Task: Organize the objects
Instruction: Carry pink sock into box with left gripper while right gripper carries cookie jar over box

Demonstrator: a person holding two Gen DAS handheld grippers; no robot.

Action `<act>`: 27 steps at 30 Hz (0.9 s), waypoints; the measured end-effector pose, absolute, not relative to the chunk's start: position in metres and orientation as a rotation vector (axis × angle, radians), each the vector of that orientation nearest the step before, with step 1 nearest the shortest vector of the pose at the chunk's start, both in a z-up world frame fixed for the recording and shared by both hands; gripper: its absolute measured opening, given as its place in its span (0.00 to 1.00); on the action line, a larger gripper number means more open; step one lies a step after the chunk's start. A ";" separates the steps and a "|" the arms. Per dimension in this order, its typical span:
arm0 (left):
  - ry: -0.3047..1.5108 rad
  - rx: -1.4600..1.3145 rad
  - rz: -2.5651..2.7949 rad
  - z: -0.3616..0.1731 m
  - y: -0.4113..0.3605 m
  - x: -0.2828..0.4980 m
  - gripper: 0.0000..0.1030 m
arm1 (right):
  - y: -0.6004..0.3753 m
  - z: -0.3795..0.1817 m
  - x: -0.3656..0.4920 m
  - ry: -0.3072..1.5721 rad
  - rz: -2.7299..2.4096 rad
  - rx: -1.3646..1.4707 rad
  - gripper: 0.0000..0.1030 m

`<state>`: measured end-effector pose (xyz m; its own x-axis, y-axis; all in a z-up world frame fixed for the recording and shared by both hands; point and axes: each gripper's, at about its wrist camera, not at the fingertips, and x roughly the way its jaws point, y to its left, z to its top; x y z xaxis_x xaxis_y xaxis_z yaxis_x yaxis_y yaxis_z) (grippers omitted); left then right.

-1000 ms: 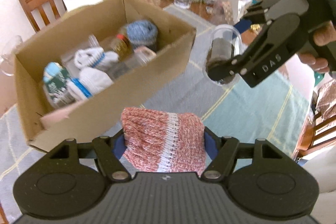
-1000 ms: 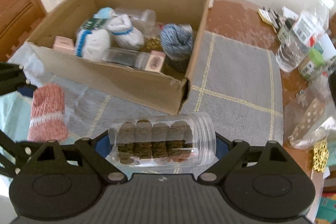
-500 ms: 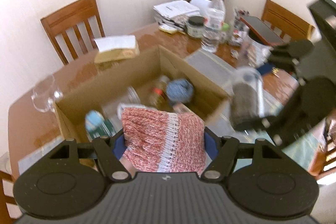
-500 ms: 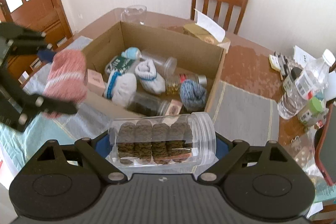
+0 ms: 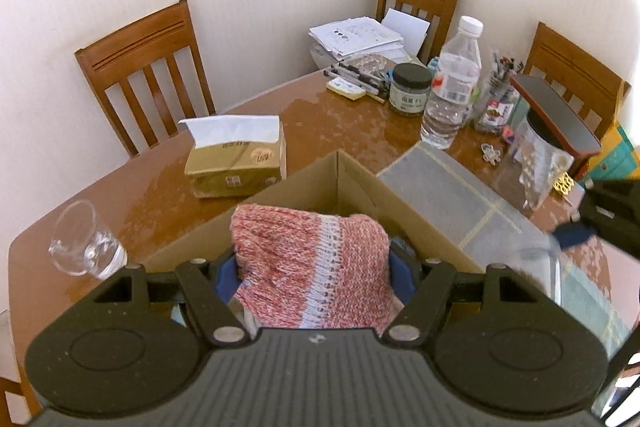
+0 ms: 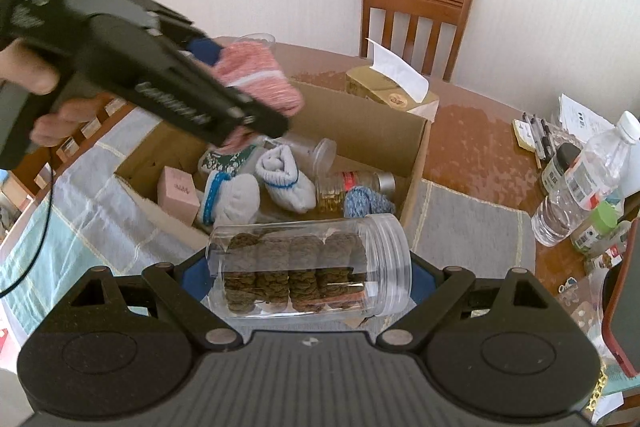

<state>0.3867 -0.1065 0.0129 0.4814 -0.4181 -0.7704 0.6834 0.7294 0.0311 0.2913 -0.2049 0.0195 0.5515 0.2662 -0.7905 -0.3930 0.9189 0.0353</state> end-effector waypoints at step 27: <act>0.737 0.250 -0.441 0.015 -0.006 0.377 0.99 | -0.160 0.005 0.352 0.954 0.456 -0.207 0.92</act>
<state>0.3771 -0.0060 0.0152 0.6553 -0.2984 -0.6939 0.4707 0.8798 0.0662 0.3521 -0.1604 0.0051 0.4932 0.2834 -0.8225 -0.4621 0.8864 0.0284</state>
